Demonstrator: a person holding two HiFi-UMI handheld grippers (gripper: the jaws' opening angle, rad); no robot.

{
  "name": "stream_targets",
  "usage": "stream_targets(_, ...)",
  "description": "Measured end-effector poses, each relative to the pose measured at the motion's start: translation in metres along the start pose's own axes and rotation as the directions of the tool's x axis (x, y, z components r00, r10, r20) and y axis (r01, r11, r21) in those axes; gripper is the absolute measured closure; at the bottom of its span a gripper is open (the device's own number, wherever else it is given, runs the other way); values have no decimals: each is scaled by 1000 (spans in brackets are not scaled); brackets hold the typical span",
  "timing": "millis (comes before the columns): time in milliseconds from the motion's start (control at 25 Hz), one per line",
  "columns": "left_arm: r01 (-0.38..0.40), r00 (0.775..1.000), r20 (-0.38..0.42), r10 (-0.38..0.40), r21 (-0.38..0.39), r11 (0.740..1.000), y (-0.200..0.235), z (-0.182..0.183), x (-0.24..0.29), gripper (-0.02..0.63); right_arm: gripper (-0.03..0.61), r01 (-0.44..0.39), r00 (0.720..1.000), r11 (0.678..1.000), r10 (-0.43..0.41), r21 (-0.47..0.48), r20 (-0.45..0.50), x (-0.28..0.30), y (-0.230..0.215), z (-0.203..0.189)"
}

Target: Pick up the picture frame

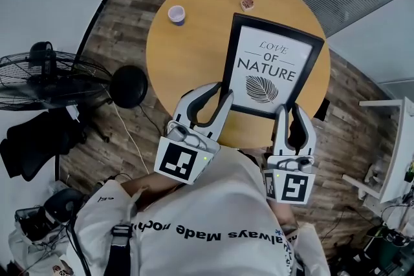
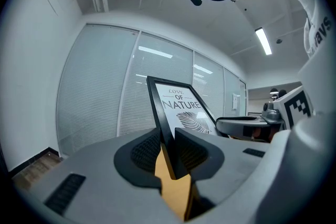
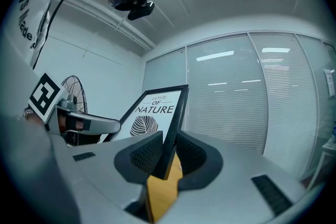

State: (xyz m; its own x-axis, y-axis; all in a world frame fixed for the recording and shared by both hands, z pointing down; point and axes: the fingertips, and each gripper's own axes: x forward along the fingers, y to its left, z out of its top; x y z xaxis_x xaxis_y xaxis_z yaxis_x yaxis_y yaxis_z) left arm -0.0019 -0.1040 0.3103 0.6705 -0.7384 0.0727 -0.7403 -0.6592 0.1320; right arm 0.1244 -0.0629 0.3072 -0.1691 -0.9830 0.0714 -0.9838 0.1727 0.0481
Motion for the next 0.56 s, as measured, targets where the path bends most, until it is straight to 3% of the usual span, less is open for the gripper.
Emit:
stream_targets(320, 4, 1000, -29, -4, -1, 1000, 0, -10, 4, 514, 482, 2, 1000, 1000, -2, 8, -14, 2, -3, -8)
stream_targets(560, -3, 983, -183, -4, -38, 999, 5, -73, 25, 514, 482, 18, 992, 998, -10, 61, -126, 12, -18, -67)
